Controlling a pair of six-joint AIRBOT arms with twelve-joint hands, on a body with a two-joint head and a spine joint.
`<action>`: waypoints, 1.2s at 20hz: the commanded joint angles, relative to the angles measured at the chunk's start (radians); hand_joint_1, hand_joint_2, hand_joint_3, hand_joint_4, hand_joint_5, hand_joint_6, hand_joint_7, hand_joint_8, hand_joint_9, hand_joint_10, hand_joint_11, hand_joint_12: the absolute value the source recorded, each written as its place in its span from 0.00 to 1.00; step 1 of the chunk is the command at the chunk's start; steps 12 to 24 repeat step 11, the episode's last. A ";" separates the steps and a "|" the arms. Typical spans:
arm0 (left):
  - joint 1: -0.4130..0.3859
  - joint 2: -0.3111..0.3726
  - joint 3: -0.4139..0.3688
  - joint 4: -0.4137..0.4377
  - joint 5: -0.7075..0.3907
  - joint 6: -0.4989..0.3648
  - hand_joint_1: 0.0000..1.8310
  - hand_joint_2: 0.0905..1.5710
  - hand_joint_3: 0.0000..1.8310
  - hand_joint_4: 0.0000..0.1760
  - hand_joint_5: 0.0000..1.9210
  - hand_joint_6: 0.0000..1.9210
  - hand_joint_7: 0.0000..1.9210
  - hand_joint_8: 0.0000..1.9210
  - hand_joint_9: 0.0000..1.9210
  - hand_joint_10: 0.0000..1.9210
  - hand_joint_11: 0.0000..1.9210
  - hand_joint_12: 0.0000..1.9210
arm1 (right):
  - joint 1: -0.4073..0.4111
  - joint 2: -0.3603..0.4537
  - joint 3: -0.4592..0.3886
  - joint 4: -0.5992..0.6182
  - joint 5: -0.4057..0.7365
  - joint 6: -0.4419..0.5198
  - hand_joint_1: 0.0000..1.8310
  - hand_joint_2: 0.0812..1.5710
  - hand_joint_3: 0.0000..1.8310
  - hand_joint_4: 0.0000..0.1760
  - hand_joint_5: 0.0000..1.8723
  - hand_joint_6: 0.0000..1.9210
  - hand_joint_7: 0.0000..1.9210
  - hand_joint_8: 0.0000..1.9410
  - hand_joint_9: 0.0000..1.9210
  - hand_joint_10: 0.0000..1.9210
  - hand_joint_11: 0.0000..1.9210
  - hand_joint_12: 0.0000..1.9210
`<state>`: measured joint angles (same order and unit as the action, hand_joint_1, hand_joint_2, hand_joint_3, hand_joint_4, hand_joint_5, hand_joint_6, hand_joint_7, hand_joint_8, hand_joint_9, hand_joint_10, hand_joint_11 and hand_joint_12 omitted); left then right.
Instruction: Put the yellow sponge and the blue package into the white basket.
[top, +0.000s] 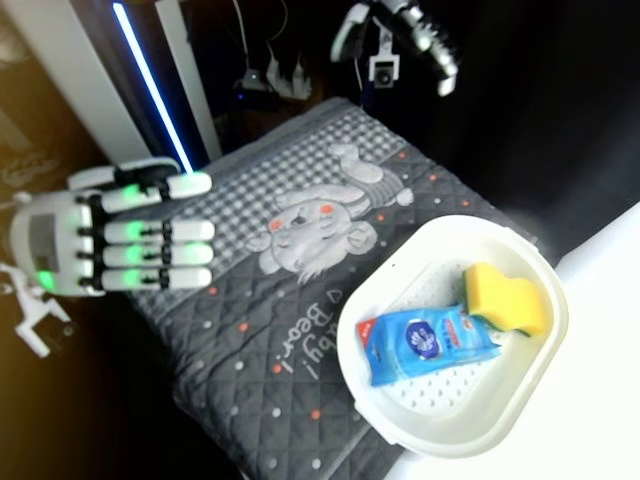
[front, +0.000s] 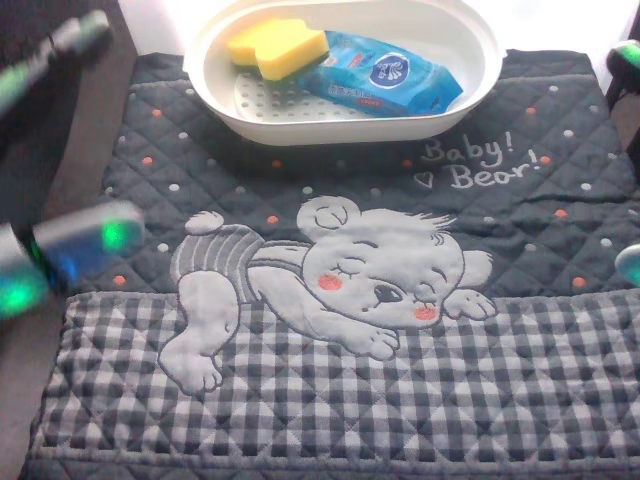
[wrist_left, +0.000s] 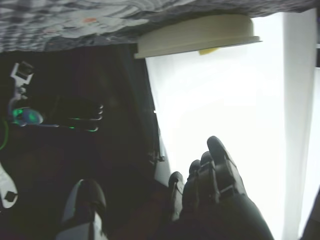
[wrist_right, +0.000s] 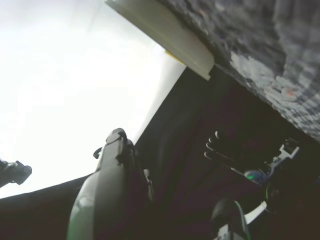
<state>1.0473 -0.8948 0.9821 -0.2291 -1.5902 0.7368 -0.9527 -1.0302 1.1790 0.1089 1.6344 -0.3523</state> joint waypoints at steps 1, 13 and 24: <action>-0.036 0.004 0.006 0.040 -0.142 -0.005 0.03 0.78 0.01 0.00 0.00 0.00 0.00 0.00 0.02 0.00 0.03 0.08 | -0.005 0.019 -0.002 -0.005 0.129 0.007 0.17 0.69 0.01 0.57 0.00 0.00 0.01 0.00 0.05 0.00 0.06 0.03; -0.157 0.048 -0.021 0.097 -0.143 0.029 0.58 0.78 0.00 0.00 0.39 0.66 0.47 0.04 0.44 0.07 0.14 0.55 | 0.086 0.125 -0.056 -0.093 0.130 0.001 0.57 0.79 0.01 0.00 0.37 0.71 0.36 0.03 0.35 0.01 0.04 0.64; -0.157 0.048 -0.021 0.097 -0.143 0.029 0.58 0.78 0.00 0.00 0.39 0.66 0.47 0.04 0.44 0.07 0.14 0.55 | 0.086 0.125 -0.056 -0.093 0.130 0.001 0.57 0.79 0.01 0.00 0.37 0.71 0.36 0.03 0.35 0.01 0.04 0.64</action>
